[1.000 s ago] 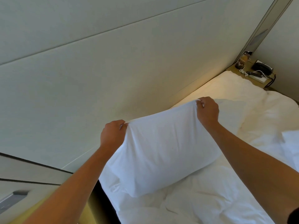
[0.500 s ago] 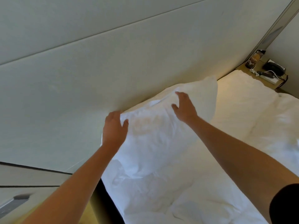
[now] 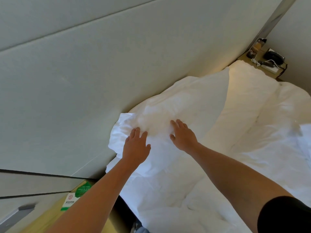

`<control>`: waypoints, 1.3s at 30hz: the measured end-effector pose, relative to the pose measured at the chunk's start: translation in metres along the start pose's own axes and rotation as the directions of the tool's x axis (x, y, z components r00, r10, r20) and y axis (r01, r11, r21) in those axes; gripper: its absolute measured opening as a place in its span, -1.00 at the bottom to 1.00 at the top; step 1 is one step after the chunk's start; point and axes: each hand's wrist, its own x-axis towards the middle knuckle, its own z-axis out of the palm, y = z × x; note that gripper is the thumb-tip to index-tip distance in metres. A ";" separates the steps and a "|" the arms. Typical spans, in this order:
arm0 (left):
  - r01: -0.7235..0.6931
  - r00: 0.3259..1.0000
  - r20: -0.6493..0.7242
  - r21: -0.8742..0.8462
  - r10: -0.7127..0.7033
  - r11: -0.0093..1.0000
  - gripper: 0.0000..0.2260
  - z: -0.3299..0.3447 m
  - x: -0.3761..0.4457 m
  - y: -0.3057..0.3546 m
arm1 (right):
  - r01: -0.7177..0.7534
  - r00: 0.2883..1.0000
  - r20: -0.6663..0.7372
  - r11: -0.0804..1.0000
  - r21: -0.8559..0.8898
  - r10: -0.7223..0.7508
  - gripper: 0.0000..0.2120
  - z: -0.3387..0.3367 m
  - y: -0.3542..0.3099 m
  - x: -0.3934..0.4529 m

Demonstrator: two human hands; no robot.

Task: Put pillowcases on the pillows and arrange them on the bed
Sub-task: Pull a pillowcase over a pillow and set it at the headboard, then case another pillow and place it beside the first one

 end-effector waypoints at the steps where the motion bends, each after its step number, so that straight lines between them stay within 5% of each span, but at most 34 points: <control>1: -0.012 1.000 0.001 0.000 0.012 1.000 -0.46 0.000 0.000 0.000 | -0.003 1.000 -0.007 1.000 0.002 0.003 -0.36 0.000 -0.002 -0.004; 5: -0.071 0.996 0.047 -0.014 0.071 0.997 -0.44 0.002 -0.002 0.009 | -0.070 0.997 -0.011 0.993 0.100 0.072 -0.37 0.000 0.006 -0.034; 11: -0.243 0.958 0.115 -0.151 0.261 0.958 -0.51 0.022 -0.022 0.080 | -0.365 0.924 0.034 0.850 0.379 0.382 -0.41 0.013 0.064 -0.153; 19: -0.551 0.730 0.329 -0.235 0.599 0.801 -0.59 0.086 -0.128 0.248 | -0.721 0.606 0.108 0.487 0.493 0.788 -0.44 0.071 0.159 -0.418; 28: -0.773 0.445 0.528 -0.181 0.724 0.607 -0.57 0.184 -0.303 0.450 | -0.756 0.284 0.209 0.084 0.649 0.936 -0.46 0.165 0.237 -0.697; 34: -0.868 0.350 0.567 -0.103 0.746 0.485 -0.58 0.270 -0.422 0.574 | -0.727 0.225 0.275 -0.027 0.686 0.935 -0.48 0.234 0.324 -0.829; 39: -0.878 0.340 0.642 -0.046 0.687 0.477 -0.58 0.336 -0.481 0.654 | -0.688 0.189 0.343 -0.125 0.715 0.920 -0.52 0.276 0.403 -0.900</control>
